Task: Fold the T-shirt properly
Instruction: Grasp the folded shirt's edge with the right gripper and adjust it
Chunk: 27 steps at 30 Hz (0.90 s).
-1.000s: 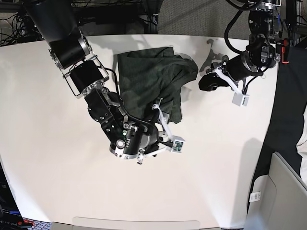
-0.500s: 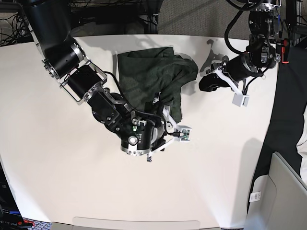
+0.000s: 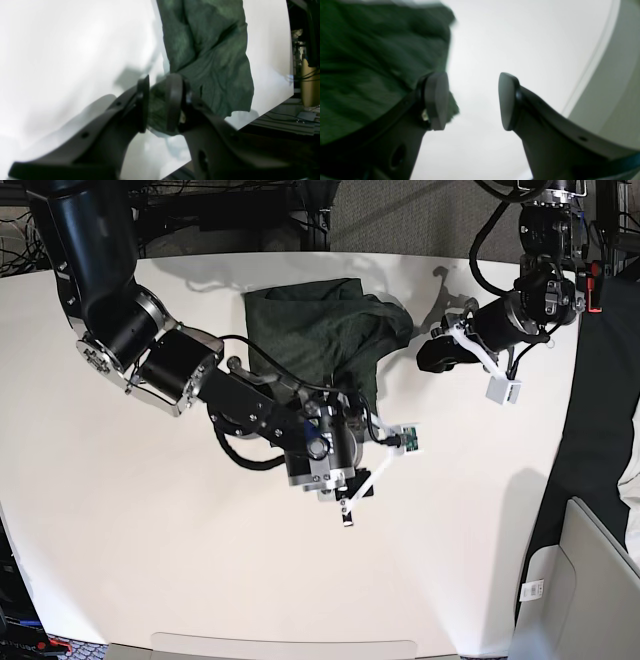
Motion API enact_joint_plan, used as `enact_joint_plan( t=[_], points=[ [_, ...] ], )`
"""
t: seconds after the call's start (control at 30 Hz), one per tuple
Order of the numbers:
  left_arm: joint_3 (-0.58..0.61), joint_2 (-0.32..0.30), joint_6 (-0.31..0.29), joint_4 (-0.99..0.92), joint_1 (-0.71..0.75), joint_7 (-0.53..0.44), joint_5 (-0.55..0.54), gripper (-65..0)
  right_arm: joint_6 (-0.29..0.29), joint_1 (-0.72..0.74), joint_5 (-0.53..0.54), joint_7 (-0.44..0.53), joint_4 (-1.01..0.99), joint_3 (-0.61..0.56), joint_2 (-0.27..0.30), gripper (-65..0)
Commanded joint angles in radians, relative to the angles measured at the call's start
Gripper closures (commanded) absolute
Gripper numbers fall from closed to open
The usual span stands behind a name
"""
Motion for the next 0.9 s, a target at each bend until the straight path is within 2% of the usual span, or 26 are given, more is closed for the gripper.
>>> enact_joint_plan(
  t=[0.0, 0.33, 0.87],
  points=[
    [-0.005, -0.011, -0.008, 0.014, -0.012, -0.015, -0.016, -12.2, 0.001, 0.026, -0.017, -0.006, 0.032, 0.011, 0.019, -32.7],
    [0.002, -0.011, -0.008, -0.071, -0.054, -0.015, -0.016, -12.2, 0.001, -0.083, -0.017, -0.006, 0.116, 0.018, 0.083, -32.7],
    [0.0, -0.01, -0.008, -0.085, -0.073, -0.015, -0.016, -12.2, 0.001, -0.129, -0.019, -0.007, 0.106, 0.01, 0.097, -32.7]
  ],
)
